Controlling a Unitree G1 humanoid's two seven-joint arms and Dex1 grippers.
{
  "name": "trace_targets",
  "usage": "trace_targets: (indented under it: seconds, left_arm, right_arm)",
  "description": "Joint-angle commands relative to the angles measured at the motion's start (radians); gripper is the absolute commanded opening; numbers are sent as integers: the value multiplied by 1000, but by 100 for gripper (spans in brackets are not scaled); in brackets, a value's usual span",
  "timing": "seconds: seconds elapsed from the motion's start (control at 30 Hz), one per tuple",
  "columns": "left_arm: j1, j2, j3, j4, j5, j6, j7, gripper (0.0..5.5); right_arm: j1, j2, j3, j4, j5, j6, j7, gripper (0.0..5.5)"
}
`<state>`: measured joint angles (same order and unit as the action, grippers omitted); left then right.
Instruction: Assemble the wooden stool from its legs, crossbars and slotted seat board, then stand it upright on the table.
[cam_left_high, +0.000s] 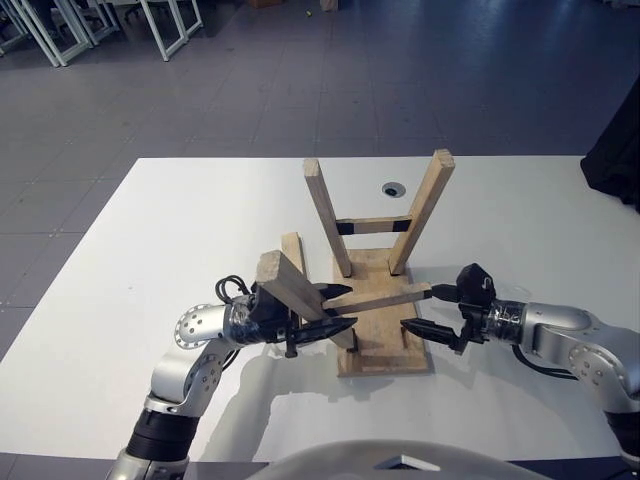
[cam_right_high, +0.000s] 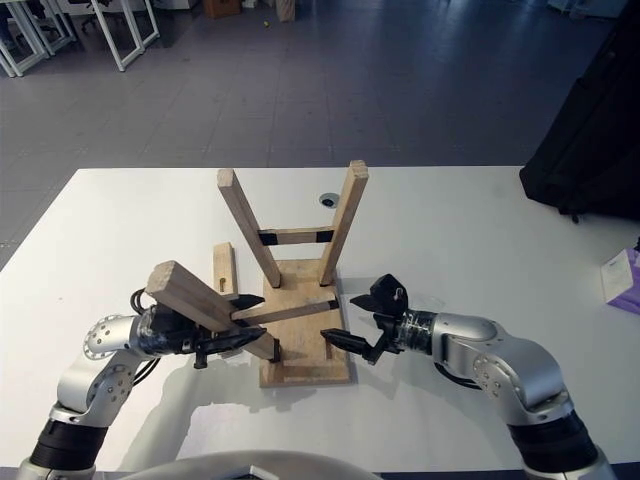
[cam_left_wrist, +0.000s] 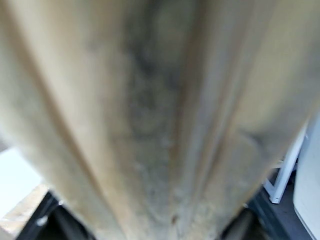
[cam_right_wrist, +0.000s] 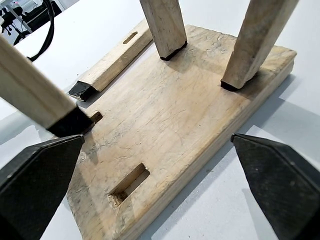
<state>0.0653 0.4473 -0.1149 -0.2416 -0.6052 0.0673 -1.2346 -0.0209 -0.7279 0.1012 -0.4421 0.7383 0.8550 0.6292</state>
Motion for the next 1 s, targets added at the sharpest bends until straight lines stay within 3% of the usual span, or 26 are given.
trace_targets:
  seconds: [0.03,0.43,0.77,1.0]
  left_arm:
    - [-16,9,-21,44,29,-17,-30,204]
    - [-103,33,-2,154,49,-57,-81,204]
    - [-59,122,-136,194,277,-56,-1,204]
    - [-116,94,-120,273,276,-217,13,204]
  right_arm:
    - [-8,10,3,-7,-21,12,3,549]
    - [0,28,10,-20,-50,15,14,549]
    - [44,26,35,-34,-106,-1,5,549]
    - [58,32,70,-21,-188,-27,6,549]
